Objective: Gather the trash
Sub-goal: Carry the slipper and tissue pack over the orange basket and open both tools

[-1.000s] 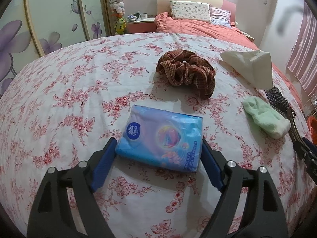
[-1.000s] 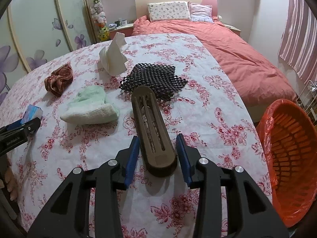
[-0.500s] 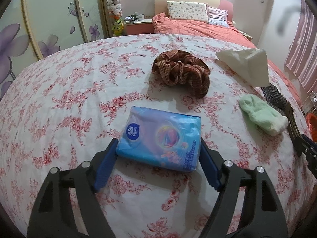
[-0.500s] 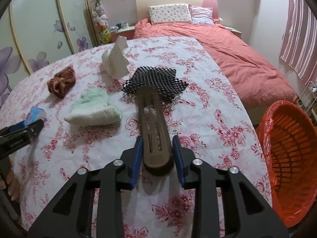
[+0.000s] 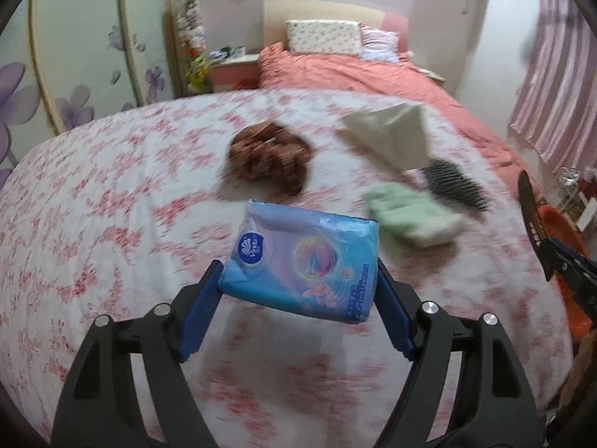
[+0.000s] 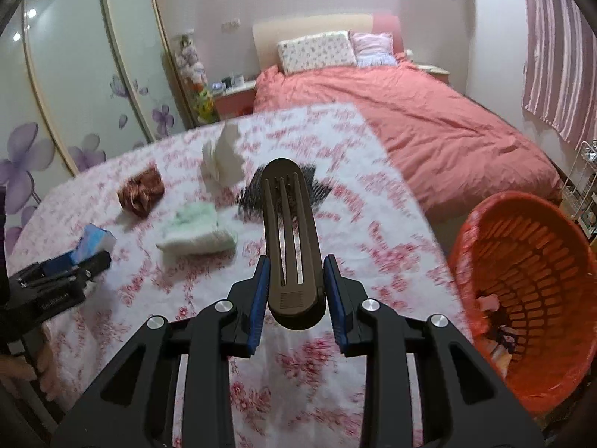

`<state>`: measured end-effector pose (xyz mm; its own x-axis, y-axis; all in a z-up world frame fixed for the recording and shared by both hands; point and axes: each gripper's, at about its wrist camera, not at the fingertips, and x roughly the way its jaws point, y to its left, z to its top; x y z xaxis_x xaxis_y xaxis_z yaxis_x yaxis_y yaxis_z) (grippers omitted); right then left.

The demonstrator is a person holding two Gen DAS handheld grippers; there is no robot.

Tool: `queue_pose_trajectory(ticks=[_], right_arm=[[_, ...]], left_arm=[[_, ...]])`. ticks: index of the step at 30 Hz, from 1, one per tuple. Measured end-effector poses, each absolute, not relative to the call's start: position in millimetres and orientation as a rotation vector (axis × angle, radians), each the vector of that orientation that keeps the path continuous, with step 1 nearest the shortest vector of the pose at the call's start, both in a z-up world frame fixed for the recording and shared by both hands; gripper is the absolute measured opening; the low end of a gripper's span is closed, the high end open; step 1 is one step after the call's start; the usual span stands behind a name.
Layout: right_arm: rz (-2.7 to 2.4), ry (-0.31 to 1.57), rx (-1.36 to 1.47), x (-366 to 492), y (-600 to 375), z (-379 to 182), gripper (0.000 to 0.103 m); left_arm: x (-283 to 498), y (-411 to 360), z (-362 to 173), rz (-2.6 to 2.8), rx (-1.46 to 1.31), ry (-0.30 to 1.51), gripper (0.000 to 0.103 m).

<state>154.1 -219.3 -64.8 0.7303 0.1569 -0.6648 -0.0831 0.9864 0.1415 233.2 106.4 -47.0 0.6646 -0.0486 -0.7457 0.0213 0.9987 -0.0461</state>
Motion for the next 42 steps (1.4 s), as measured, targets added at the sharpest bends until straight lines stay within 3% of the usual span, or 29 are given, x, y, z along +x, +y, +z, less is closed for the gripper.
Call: queue_pose_trajectory(ticks=[18,26,38,40,41,42], right_arm=[[-0.119,0.519,0.249,102,-353,-12,0.03],[-0.195,0.49,0.349,99,-406,-21,0.03],[-0.224,0.514,0.433,114,-447,-44,0.032],[-0.233,0.528,0.432,116,-451,-49,0.052],[-0.237,0.528,0.431,116,-451,-50,0.072],[-0.241,0.519,0.428,114,-451,-50,0.081]], left_arm=[[209,-92,15,-0.494,0.044,0.695,0.075],[206,-182,15,-0.657,0.102,0.679,0.075],[224,-252,-17,-0.743,0.157,0.745,0.077],[230,-255,-24,-0.73,0.166,0.767,0.08],[233,-255,-27,-0.722,0.166,0.776,0.081],[237,-252,-31,-0.709,0.164,0.789,0.084]])
